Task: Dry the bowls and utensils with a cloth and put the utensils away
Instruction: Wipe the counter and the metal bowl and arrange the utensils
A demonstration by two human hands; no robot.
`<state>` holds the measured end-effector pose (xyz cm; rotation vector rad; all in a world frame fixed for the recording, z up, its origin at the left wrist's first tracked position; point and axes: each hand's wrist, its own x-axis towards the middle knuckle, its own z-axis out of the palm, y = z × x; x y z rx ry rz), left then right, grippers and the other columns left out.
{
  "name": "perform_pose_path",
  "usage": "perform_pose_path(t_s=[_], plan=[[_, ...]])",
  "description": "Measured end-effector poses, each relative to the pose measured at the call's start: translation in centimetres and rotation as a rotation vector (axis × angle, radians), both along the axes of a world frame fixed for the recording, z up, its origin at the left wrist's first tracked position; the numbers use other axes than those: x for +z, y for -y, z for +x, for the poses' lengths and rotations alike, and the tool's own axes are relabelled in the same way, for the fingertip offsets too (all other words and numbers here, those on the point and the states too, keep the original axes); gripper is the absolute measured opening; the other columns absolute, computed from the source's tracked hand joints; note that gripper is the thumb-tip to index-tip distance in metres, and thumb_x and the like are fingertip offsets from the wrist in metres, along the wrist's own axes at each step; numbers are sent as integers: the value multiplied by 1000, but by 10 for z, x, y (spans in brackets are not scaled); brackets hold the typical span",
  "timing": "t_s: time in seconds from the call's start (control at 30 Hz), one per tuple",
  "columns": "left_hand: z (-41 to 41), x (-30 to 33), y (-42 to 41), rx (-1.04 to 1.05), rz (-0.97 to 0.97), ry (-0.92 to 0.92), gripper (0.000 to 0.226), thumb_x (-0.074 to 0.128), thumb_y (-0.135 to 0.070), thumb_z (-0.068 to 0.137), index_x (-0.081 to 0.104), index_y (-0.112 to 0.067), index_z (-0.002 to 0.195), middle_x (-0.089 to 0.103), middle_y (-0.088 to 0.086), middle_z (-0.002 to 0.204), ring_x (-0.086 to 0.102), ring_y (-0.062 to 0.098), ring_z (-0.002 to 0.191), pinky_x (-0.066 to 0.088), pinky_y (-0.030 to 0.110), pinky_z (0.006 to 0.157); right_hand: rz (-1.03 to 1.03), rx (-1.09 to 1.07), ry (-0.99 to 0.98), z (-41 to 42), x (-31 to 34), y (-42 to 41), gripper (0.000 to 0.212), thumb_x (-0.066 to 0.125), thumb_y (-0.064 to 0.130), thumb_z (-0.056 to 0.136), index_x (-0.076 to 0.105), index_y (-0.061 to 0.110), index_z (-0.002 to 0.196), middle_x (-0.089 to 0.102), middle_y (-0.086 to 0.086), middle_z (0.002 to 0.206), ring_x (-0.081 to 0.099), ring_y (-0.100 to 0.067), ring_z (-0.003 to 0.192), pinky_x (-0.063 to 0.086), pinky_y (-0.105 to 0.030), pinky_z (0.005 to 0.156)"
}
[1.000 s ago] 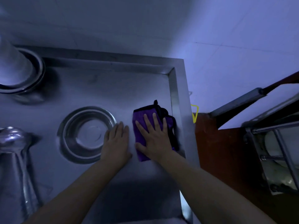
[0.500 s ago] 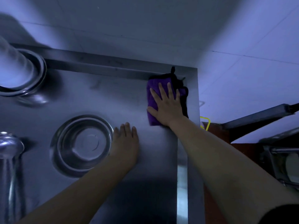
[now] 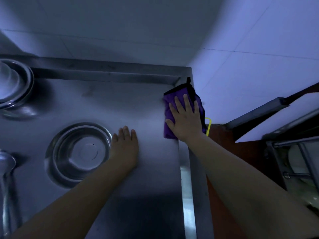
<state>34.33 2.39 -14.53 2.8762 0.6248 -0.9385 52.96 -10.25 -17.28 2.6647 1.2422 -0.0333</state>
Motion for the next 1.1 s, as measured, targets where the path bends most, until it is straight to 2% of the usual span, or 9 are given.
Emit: perform_pose_path(t_s=[0.13, 0.33, 0.5, 0.67, 0.73, 0.77, 0.87, 0.97, 1.1], plan=[[-20, -1, 0, 0, 1, 125, 99, 64, -44, 77, 5, -8, 148, 2, 17, 157, 4, 31, 145, 15, 47, 115, -6, -13, -14, -42, 5, 34, 67, 43, 54, 88, 34, 22, 147, 19, -5, 159, 4, -34, 146, 4, -61, 114], [-66, -11, 27, -74, 27, 350, 71, 46, -36, 89, 16, -12, 148, 6, 12, 158, 9, 26, 145, 15, 41, 115, -20, -32, 7, -120, 8, 90, 64, 49, 54, 81, 48, 24, 138, 32, -6, 154, 19, -38, 143, 13, -65, 110], [-115, -14, 57, -124, -63, 344, 69, 44, -33, 90, 16, -12, 149, 2, 11, 159, 3, 25, 146, 7, 40, 116, -14, -52, -46, -191, 13, 141, 63, 51, 54, 78, 53, 28, 135, 35, -5, 152, 23, -38, 142, 22, -64, 109], [-172, -4, 68, -165, -69, 304, 65, 42, -31, 90, 21, -12, 148, 4, 11, 159, 2, 24, 146, 5, 39, 116, 22, -6, -113, -255, 24, 196, 60, 48, 51, 78, 55, 29, 133, 34, -3, 153, 25, -35, 142, 19, -59, 109], [-196, 2, 69, -159, -77, 335, 61, 45, -26, 88, 31, -8, 144, 15, 14, 157, 12, 27, 145, 12, 41, 115, 34, -19, -130, -276, 27, 212, 56, 46, 48, 79, 56, 29, 132, 36, -3, 152, 26, -34, 142, 20, -58, 108], [-208, 6, 70, -152, -89, 365, 57, 48, -20, 83, 43, -3, 137, 28, 19, 152, 25, 33, 141, 22, 46, 112, 41, -41, -137, -286, 28, 217, 54, 45, 46, 81, 58, 29, 131, 37, -3, 151, 27, -34, 141, 20, -57, 108], [-237, 14, 67, -162, -112, 441, 52, 58, -15, 59, 67, 7, 104, 59, 29, 121, 58, 45, 112, 48, 56, 87, 17, -117, -157, -313, 32, 225, 51, 39, 42, 85, 58, 29, 130, 39, -2, 150, 26, -31, 141, 18, -54, 110], [-259, 22, 65, -161, -97, 453, 50, 57, -18, 54, 70, 7, 96, 63, 30, 113, 62, 46, 103, 51, 57, 79, -12, -198, -179, -336, 39, 222, 51, 35, 44, 87, 60, 26, 129, 43, -3, 148, 28, -31, 140, 16, -51, 110], [-285, 25, 61, -153, -98, 457, 50, 48, -20, 58, 70, 4, 96, 64, 28, 113, 63, 44, 103, 52, 55, 78, -27, -269, -228, -370, 45, 210, 53, 33, 49, 88, 61, 26, 128, 50, -3, 142, 35, -32, 137, 16, -52, 109]])
